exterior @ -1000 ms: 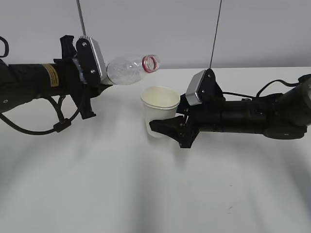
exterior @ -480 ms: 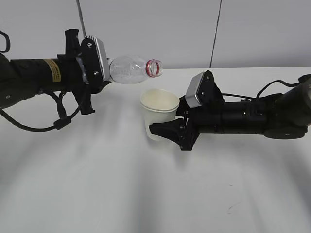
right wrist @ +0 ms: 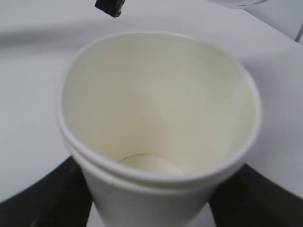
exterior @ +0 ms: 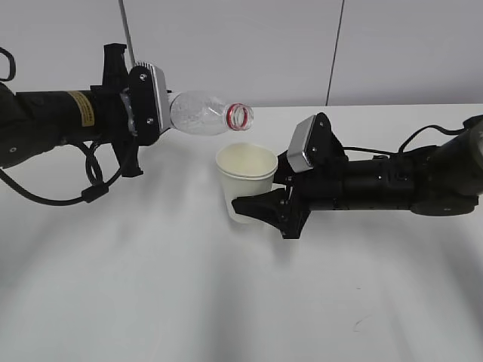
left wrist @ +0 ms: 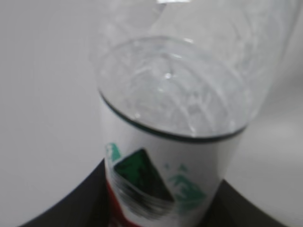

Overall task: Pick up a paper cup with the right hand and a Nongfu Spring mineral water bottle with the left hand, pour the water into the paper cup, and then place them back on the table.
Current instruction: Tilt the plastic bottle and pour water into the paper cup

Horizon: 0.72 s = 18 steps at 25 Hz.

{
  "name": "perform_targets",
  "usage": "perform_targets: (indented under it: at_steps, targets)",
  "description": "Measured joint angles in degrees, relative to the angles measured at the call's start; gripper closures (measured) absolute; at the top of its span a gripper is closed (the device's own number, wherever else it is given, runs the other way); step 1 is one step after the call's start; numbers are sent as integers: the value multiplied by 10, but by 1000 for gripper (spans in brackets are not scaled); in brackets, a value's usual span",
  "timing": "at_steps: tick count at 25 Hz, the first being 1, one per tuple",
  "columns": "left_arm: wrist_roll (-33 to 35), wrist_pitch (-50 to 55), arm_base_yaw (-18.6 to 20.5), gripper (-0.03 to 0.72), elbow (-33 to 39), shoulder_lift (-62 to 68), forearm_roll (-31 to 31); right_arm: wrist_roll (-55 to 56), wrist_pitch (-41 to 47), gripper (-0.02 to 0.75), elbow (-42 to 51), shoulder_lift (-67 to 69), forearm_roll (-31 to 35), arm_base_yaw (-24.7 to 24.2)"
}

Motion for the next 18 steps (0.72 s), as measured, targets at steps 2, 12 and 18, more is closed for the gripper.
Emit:
perform_targets:
  at_steps: [2,12,18]
  targets:
    - [12,0,0,384,0,0,0,0,5,239,0,0,0,0]
    - [64,0,0,384,0,0,-19,1,20,239,0,0,-8,0]
    - [98,1,0,385,0,0,-20,17,21,239,0,0,-29,0]
